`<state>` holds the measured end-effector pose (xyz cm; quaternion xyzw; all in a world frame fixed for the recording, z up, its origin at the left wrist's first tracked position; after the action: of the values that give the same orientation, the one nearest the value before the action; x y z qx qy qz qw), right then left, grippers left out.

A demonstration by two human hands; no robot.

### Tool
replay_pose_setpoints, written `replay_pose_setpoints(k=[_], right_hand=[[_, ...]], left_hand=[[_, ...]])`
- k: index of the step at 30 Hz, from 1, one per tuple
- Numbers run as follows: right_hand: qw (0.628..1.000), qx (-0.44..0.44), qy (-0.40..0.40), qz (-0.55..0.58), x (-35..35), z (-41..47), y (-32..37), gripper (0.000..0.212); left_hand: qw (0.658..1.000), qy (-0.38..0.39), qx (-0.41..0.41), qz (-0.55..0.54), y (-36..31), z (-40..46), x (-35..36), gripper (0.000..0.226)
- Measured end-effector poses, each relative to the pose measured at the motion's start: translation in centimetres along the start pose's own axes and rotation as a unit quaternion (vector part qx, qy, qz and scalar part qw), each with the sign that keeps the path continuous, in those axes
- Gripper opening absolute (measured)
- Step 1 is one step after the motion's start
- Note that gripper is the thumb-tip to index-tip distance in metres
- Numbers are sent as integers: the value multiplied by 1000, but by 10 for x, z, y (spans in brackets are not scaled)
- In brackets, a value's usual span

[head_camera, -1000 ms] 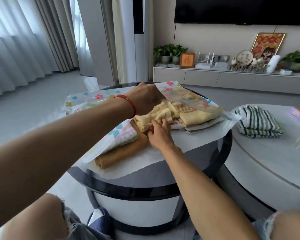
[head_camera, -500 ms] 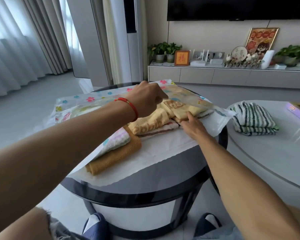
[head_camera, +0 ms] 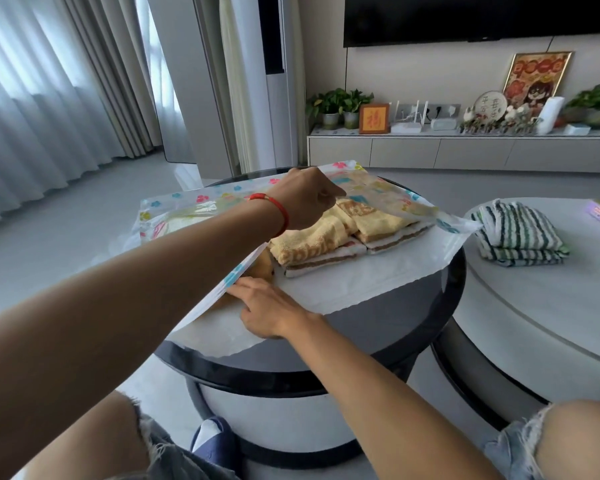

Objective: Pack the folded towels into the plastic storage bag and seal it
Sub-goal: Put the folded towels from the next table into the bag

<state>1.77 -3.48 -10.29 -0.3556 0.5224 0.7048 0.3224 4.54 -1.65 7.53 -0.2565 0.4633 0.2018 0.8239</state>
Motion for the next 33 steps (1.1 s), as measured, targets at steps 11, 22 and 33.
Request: replay_pose_setpoints(k=[11, 22, 33], right_hand=[[987, 15, -158, -29, -110, -103, -94, 20], [808, 411, -406, -118, -258, -216, -334, 23], [695, 617, -369, -10, -306, -195, -456, 71]], left_hand=[[999, -47, -3, 8, -16, 16, 37, 34], [983, 11, 101, 152, -99, 77, 141, 36], [993, 26, 71, 96, -102, 121, 184, 22]])
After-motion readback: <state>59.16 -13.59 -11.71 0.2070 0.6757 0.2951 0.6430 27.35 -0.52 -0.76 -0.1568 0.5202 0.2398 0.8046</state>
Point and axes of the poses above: each hand's wrist, its own z-axis towards the middle knuckle, its own x-axis out of the palm, y = z × x, the point moved 3 cm from there along z, towards the middle knuckle, and after that the axes turned 12 degrees about -y, right-handed, at the moved point
